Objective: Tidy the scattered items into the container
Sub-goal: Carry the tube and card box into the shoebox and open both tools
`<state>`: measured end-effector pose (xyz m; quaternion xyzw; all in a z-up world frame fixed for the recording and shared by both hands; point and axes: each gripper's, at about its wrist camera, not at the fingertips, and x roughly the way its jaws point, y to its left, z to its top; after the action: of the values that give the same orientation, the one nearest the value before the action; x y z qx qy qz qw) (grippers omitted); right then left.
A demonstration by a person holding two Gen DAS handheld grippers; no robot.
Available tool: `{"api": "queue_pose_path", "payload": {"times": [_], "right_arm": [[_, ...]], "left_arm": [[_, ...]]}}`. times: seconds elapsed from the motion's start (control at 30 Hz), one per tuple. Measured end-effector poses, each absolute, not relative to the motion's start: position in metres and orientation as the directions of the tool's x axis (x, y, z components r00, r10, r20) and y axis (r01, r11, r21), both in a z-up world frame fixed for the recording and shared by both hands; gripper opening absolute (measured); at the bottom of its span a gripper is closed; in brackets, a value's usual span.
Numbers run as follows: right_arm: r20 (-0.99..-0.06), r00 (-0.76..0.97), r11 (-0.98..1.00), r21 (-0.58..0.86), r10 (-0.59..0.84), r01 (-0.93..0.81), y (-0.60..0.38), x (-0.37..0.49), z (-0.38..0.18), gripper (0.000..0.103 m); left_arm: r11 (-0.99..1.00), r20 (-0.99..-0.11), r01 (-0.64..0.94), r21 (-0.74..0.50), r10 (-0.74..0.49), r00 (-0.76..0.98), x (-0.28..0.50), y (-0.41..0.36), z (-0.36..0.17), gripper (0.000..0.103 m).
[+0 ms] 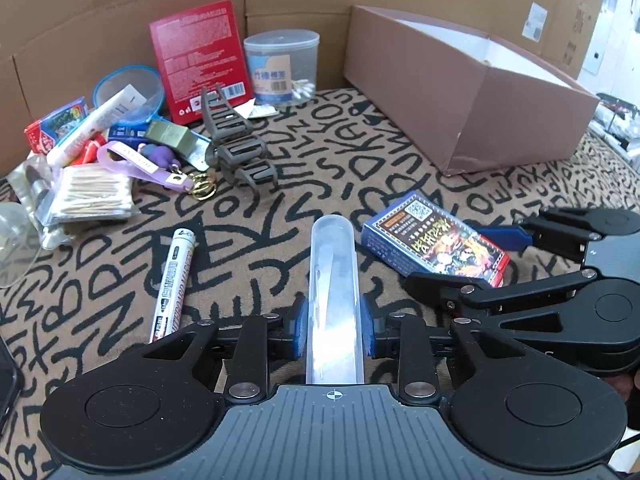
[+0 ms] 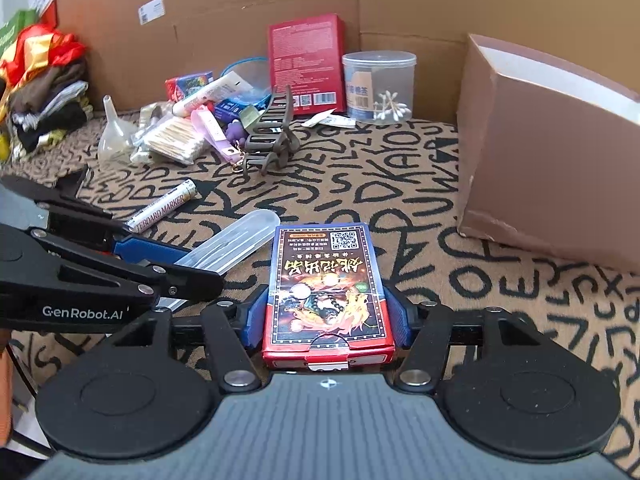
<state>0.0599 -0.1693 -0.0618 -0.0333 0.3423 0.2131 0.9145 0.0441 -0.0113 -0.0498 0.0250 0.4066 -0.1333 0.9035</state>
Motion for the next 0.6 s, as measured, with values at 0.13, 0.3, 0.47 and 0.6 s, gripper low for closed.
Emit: {"api": "queue_pose_path", "payload": {"times": [0.13,0.3,0.47,0.6], "right_arm": [[-0.635,0.675,0.915,0.135,0.375,-0.381,-0.180,0.055,-0.059,0.064],[-0.602,0.709,0.925,0.157,0.366,-0.345,-0.192,0.049,-0.050,0.064],[-0.541,0.757,0.929,0.173,0.367,-0.326,-0.208,0.045,-0.033,0.065],[-0.474,0.805,0.934,0.162,0.357,-0.319,-0.222,0.045,-0.011,0.065]], "left_arm": [[0.959,-0.722,0.275,-0.070,-0.239,0.649,0.041,-0.017,-0.042,0.025],[0.951,-0.696,0.300,-0.073,-0.265,0.668,0.042,-0.026,-0.029,0.025],[0.944,-0.654,0.327,-0.038,-0.270,0.706,0.047,-0.041,-0.008,0.025],[0.937,-0.610,0.348,-0.015,-0.285,0.739,0.056,-0.058,0.013,0.025]]}}
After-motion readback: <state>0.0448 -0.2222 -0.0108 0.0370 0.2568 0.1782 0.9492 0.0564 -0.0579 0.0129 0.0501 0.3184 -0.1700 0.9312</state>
